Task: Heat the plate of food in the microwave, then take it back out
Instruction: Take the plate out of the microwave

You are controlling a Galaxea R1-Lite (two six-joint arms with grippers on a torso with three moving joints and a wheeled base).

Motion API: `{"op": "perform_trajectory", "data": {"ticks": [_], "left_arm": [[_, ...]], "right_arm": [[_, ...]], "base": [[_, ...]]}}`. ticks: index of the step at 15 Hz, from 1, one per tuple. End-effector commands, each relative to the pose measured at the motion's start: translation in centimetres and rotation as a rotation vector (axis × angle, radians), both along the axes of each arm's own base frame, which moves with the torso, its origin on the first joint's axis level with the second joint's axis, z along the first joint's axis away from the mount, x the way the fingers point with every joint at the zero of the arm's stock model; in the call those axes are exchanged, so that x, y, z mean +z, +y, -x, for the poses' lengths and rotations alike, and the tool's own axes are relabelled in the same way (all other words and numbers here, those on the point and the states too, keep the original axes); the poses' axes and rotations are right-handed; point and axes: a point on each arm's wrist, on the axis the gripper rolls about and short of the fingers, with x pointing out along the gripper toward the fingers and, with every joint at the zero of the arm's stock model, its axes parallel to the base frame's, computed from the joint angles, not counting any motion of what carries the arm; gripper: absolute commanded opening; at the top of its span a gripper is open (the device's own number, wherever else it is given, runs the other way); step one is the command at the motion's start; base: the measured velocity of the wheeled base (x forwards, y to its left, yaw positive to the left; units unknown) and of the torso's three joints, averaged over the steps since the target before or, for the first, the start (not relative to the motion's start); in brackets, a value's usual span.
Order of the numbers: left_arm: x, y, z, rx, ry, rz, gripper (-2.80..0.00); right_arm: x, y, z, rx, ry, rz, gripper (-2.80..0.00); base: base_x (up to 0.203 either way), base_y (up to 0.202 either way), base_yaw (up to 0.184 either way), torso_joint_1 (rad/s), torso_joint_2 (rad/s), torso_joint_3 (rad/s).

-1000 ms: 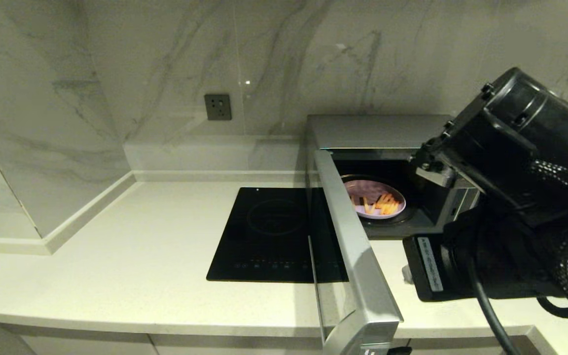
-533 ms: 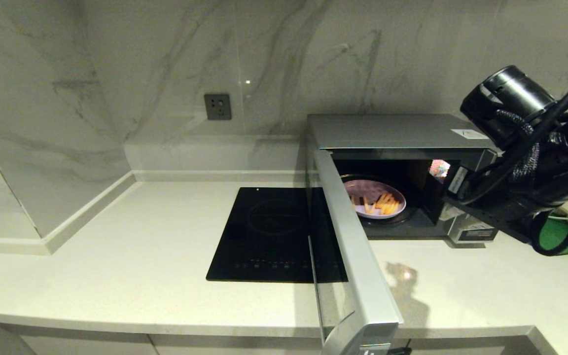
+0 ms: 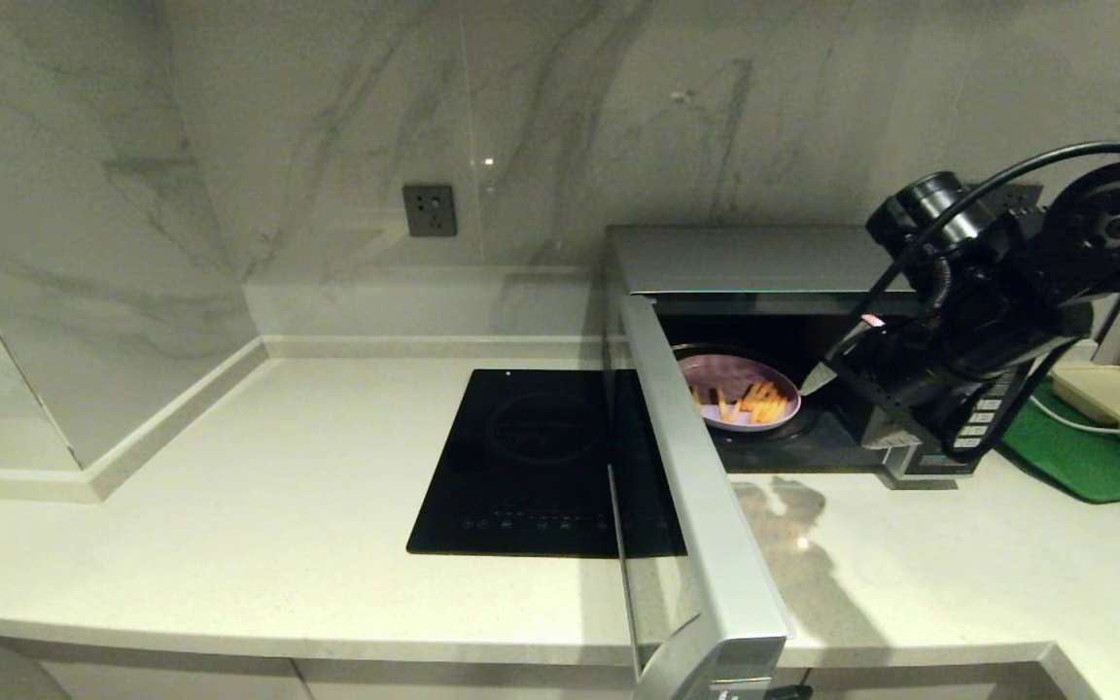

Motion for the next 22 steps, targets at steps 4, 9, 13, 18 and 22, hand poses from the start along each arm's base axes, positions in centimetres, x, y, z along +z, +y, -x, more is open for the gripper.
{"op": "perform_trajectory", "data": {"ticks": [4,9,13,18,22], "left_arm": [[0.0,0.0,0.0,0.0,-0.001,0.001,-2.8],[0.0,0.0,0.0,0.0,-0.001,0.001,-2.8],[0.0,0.0,0.0,0.0,-0.001,0.001,-2.8],[0.0,0.0,0.0,0.0,-0.001,0.001,-2.8],[0.0,0.0,0.0,0.001,-0.001,0.001,-2.8]], "right_arm": [[-5.2,1.2,-6.0,-0.038,0.068,0.042,0.0],[-7.7,0.7,-8.5,-0.102,0.078,0.116,0.0],[-8.8,-0.1,-9.1,-0.126,0.099,0.122,0.0],[-9.8,-0.1,-10.0,-0.142,0.078,0.107,0.0],[-10.3,-0.2,-10.2,-0.148,0.087,0.107,0.0]], "base": [[0.0,0.0,0.0,0.0,0.0,0.0],[0.0,0.0,0.0,0.0,0.0,0.0],[0.0,0.0,0.0,0.0,0.0,0.0],[0.0,0.0,0.0,0.0,0.0,0.0],[0.0,0.0,0.0,0.0,0.0,0.0]]}}
